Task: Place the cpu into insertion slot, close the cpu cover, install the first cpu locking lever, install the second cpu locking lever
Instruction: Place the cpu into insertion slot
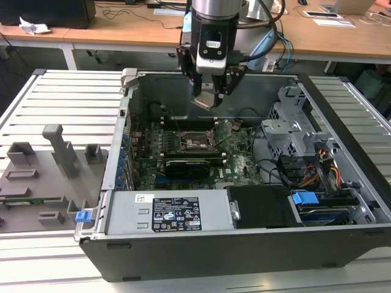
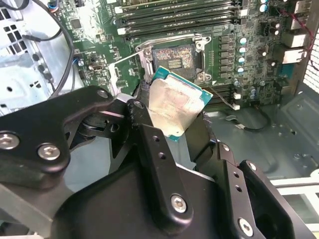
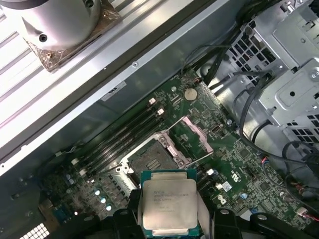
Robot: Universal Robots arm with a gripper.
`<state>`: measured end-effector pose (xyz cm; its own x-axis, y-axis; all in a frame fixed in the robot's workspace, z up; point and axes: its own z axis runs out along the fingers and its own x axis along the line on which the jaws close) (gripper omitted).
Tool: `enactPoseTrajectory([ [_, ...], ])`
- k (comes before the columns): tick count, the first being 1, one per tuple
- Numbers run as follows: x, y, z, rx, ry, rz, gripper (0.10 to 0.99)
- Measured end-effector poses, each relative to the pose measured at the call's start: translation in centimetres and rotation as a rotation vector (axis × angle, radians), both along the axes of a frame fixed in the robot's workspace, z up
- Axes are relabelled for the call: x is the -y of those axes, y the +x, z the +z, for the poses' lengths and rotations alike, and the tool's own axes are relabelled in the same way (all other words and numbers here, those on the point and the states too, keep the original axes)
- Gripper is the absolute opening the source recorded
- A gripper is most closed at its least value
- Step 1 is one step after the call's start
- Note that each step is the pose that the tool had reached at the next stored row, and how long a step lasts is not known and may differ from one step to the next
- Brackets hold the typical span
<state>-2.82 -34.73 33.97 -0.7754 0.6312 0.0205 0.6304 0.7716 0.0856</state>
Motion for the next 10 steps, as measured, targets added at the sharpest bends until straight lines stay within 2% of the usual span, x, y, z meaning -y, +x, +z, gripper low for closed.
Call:
enactPoseTrajectory([
  [5, 0.00, 0.00, -0.94, 0.0001, 0.000, -0.013, 0.529],
  [10, 0.00, 0.00, -1.46, 0.0001, 0.000, -0.116, 0.529],
])
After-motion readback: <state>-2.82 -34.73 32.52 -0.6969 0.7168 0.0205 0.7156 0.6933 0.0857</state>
